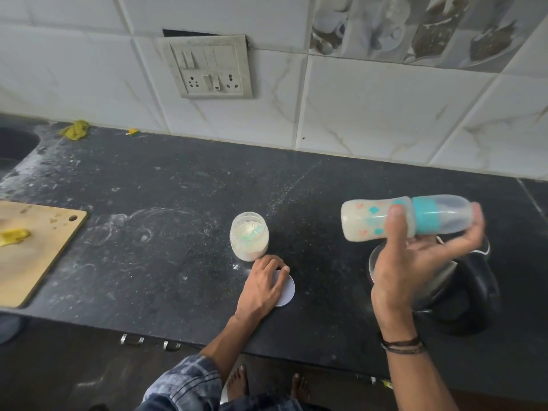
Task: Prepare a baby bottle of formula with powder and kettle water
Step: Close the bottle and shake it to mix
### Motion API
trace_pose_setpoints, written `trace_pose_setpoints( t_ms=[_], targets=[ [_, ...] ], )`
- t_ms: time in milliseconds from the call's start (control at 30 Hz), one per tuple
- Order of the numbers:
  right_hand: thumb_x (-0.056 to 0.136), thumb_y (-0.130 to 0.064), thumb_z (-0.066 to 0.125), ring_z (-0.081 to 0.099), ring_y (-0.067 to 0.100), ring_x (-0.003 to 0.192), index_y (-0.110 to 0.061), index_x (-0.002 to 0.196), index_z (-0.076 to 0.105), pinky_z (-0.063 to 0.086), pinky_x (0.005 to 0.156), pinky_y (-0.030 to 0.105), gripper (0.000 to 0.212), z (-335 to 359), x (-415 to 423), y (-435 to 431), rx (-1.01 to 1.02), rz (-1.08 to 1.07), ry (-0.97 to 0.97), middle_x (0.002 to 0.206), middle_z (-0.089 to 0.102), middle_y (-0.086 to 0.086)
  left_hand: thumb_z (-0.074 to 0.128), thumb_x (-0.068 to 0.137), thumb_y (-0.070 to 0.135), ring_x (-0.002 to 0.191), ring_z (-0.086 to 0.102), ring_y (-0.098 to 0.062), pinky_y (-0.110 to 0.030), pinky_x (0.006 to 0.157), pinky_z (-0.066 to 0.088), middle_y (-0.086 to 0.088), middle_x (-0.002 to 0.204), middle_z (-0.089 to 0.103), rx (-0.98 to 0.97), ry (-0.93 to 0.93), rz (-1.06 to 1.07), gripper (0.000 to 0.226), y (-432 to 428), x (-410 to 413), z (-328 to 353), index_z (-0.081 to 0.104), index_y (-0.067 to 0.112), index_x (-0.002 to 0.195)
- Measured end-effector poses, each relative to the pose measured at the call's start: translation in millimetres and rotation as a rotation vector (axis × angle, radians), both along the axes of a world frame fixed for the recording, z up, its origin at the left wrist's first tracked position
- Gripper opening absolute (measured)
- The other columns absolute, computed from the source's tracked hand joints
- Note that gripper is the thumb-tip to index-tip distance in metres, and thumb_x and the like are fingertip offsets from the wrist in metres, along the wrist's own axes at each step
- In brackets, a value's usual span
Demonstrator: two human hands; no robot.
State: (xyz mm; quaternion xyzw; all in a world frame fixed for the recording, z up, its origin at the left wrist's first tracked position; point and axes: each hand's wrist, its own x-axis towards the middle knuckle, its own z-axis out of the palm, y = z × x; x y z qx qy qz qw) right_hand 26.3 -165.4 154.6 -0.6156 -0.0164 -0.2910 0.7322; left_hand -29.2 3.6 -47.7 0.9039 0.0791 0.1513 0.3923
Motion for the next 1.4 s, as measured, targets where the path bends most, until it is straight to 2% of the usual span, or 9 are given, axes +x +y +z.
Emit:
trace_pose_setpoints(
  t_ms=[167, 367, 500, 667, 833, 1033, 1200, 1300, 1400],
  targets=[
    [0.084, -0.006, 0.08, 0.069, 0.011, 0.103, -0.015, 0.147, 0.03, 0.059, 0.086, 0.03, 0.081, -12, 9, -1, -0.107, 0.248, 0.164, 0.13, 0.055, 0.002, 0.055, 0.103, 0.02, 0.107, 0.049, -0.006, -0.006, 0.098, 0.027, 0.01, 0.108, 0.061, -0.012, 0.013, 0.007, 0.012, 1, -1, -1, 0.065, 0.017, 0.098],
    [0.092, -0.007, 0.073, 0.071, 0.015, 0.104, -0.001, 0.15, 0.017, 0.059, 0.083, 0.024, 0.081, -4, 6, -8, -0.016, -0.009, 0.015, 0.133, 0.057, 0.02, 0.051, 0.103, 0.025, 0.108, 0.05, -0.007, -0.008, 0.099, 0.028, 0.011, 0.106, 0.061, -0.017, 0.009, 0.002, 0.016, 0, 1, -2, 0.064, 0.018, 0.097],
    [0.083, -0.008, 0.081, 0.07, 0.008, 0.101, -0.016, 0.147, 0.028, 0.057, 0.082, 0.022, 0.084, -11, 8, -5, -0.186, 0.289, 0.119, 0.125, 0.059, -0.019, 0.046, 0.102, 0.033, 0.107, 0.049, -0.006, -0.007, 0.098, 0.028, 0.011, 0.108, 0.06, -0.013, 0.009, 0.007, 0.024, 1, 0, -4, 0.064, 0.019, 0.099],
    [0.089, -0.008, 0.072, 0.066, 0.009, 0.108, 0.006, 0.149, 0.014, 0.056, 0.086, 0.019, 0.084, -4, -5, 0, -0.055, 0.003, -0.06, 0.143, 0.044, 0.024, 0.052, 0.103, 0.024, 0.107, 0.05, -0.006, -0.008, 0.099, 0.029, 0.011, 0.106, 0.061, -0.013, 0.002, 0.003, 0.014, 0, 2, -4, 0.064, 0.017, 0.098],
    [0.084, -0.008, 0.074, 0.068, 0.007, 0.107, -0.01, 0.15, 0.023, 0.057, 0.085, 0.021, 0.083, -9, 0, 2, -0.154, 0.298, 0.076, 0.133, 0.051, 0.001, 0.057, 0.102, 0.017, 0.105, 0.048, -0.004, -0.006, 0.098, 0.028, 0.013, 0.105, 0.059, -0.017, -0.013, 0.008, 0.009, 1, 0, -5, 0.065, 0.016, 0.098],
    [0.092, -0.007, 0.067, 0.066, 0.006, 0.107, 0.005, 0.149, 0.012, 0.056, 0.088, 0.021, 0.08, 2, 3, -4, -0.048, -0.005, -0.093, 0.137, 0.047, 0.008, 0.051, 0.103, 0.028, 0.107, 0.05, -0.005, -0.01, 0.098, 0.03, 0.012, 0.107, 0.06, -0.022, -0.006, 0.005, 0.016, 1, 2, -9, 0.064, 0.02, 0.099],
    [0.084, -0.007, 0.076, 0.069, 0.012, 0.105, -0.015, 0.148, 0.025, 0.058, 0.085, 0.025, 0.082, -5, 6, -2, -0.207, 0.314, 0.05, 0.129, 0.055, -0.013, 0.046, 0.102, 0.036, 0.107, 0.05, -0.005, -0.008, 0.098, 0.029, 0.012, 0.11, 0.059, -0.021, 0.006, 0.005, 0.023, 2, 1, -10, 0.064, 0.021, 0.1],
    [0.088, -0.007, 0.07, 0.068, 0.011, 0.108, -0.005, 0.149, 0.015, 0.057, 0.087, 0.024, 0.082, 5, -2, 1, -0.034, 0.087, -0.045, 0.137, 0.049, 0.008, 0.048, 0.102, 0.032, 0.108, 0.05, -0.005, -0.01, 0.099, 0.031, 0.012, 0.109, 0.059, -0.02, 0.004, 0.002, 0.02, 1, 2, -8, 0.064, 0.021, 0.099],
    [0.089, -0.007, 0.07, 0.067, 0.007, 0.108, 0.006, 0.149, 0.013, 0.058, 0.087, 0.022, 0.084, 4, -1, 0, -0.056, 0.005, -0.088, 0.14, 0.046, 0.025, 0.049, 0.102, 0.029, 0.107, 0.05, -0.005, -0.009, 0.098, 0.03, 0.012, 0.107, 0.06, -0.02, -0.006, 0.0, 0.018, 1, 2, -8, 0.064, 0.02, 0.098]
  ],
)
